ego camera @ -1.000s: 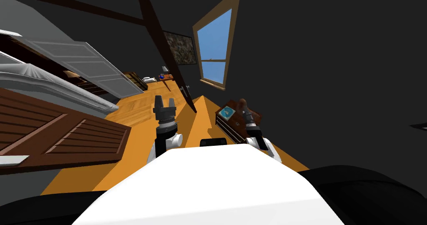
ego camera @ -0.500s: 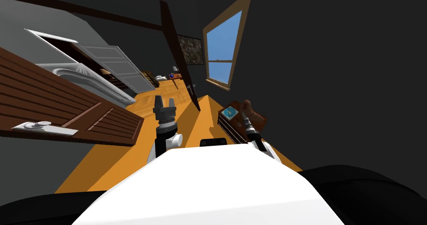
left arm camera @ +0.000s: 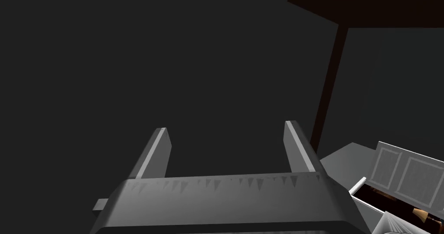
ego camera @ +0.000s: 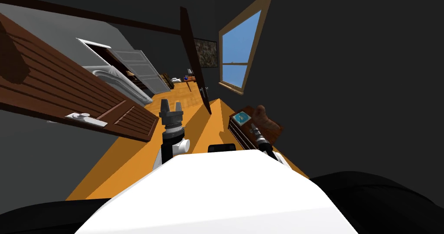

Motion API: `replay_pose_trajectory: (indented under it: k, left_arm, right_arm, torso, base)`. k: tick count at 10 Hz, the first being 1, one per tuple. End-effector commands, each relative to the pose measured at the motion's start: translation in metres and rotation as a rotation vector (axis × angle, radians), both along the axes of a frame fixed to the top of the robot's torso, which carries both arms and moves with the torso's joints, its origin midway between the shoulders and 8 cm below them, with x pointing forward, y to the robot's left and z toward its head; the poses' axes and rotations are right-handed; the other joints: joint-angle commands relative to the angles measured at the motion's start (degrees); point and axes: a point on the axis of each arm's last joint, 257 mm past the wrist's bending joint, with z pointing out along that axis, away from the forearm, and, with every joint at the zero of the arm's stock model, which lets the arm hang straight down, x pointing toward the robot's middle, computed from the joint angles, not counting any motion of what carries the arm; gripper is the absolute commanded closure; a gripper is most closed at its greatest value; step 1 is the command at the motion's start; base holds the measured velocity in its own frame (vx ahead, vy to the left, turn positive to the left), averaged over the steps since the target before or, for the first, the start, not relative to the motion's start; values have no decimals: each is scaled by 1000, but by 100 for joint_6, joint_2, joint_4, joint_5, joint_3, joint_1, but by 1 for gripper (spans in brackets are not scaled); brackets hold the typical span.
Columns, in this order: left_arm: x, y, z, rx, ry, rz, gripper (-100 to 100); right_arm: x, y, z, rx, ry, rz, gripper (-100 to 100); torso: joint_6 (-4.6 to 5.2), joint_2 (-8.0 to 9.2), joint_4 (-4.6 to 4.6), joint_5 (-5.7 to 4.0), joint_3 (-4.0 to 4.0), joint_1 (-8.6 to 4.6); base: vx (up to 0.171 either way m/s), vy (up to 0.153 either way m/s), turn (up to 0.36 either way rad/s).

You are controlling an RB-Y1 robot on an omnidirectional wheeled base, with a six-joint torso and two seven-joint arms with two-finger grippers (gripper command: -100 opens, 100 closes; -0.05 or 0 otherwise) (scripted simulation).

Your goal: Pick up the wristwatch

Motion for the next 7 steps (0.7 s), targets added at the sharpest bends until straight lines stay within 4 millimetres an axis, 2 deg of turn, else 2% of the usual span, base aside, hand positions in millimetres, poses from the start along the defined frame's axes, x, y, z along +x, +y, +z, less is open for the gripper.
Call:
replay_pose_trajectory:
  k: [1,2,3,4,7]
  left_arm:
    - [0,0,0,0,0,0,0]
    - [0,0,0,0,0,0,0]
    - [0,0,0,0,0,0,0]
    - [0,0,0,0,0,0,0]
    - [0,0,0,0,0,0,0]
  right_arm:
    - [-6,-7,-15,-17,43,-6,-100]
    - [-20,-16,-40,-51,119,-12,-100]
    - [-21,-16,-42,-51,125,-14,-100]
    - [-34,-24,-62,-88,191,-14,-100]
    - [-56,-35,-92,-122,285,-20,-100]
  torso:
    - [0,0,0,0,0,0]
    - [4,-2,0,0,-1,-3]
    - [2,1,0,-1,0,-6]
    - [4,-1,0,-1,0,-7]
    - [2,-4,-1,-1,-2,-8]
  base:
    - [-19,-21,140]
    - [-27,-31,205]
    - [-23,-30,126]
    - [-25,-22,225]
    - [-12,-27,160]
